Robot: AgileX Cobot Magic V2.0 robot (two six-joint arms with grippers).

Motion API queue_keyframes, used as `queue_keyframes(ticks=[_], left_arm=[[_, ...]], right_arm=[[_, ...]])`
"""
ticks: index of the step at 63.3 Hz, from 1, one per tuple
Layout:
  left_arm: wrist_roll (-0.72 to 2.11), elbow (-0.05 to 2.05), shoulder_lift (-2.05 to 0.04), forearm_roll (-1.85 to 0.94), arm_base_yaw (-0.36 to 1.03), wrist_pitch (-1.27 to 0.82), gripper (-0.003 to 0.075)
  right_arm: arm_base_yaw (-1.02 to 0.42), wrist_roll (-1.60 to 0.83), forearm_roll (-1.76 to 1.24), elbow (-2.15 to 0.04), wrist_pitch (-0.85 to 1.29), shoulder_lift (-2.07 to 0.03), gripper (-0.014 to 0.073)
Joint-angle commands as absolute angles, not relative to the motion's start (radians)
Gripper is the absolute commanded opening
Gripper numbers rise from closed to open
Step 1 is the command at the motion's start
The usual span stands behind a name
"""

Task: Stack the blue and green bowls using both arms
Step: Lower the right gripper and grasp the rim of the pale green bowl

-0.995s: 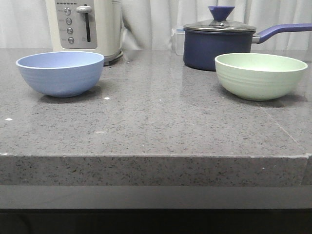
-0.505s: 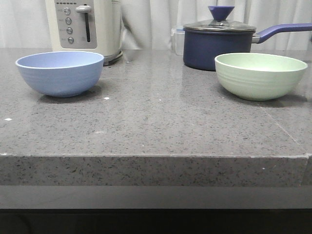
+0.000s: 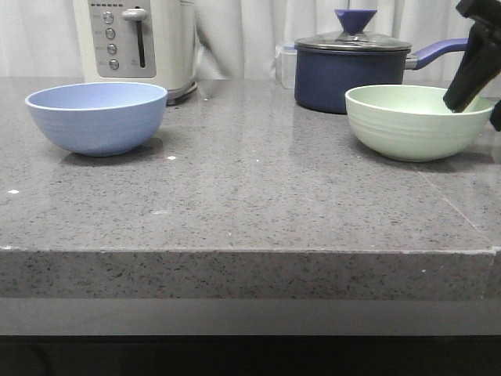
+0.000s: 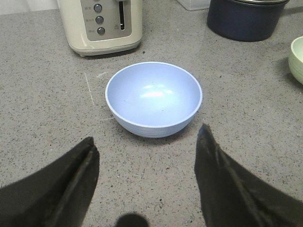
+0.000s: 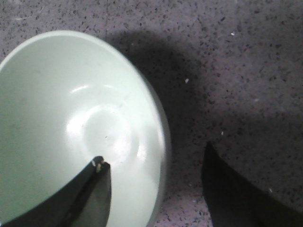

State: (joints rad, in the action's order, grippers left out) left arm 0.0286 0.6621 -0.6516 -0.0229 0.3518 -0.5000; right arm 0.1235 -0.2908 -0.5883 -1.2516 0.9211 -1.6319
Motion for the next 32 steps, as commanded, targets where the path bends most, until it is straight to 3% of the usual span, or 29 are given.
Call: queue_keyframes(ticks=[1, 32], left_arm=[[0.028, 0.698, -0.656, -0.034, 0.360, -0.419, 0.0442], [0.028, 0.698, -0.656, -0.034, 0.360, -0.422, 0.0442]], right_arm=[[0.126, -0.307, -0.628, -1.285, 0.893, -1.607, 0.0372], [0.126, -0.307, -0.628, -1.285, 0.878, -1.620, 0.0076]])
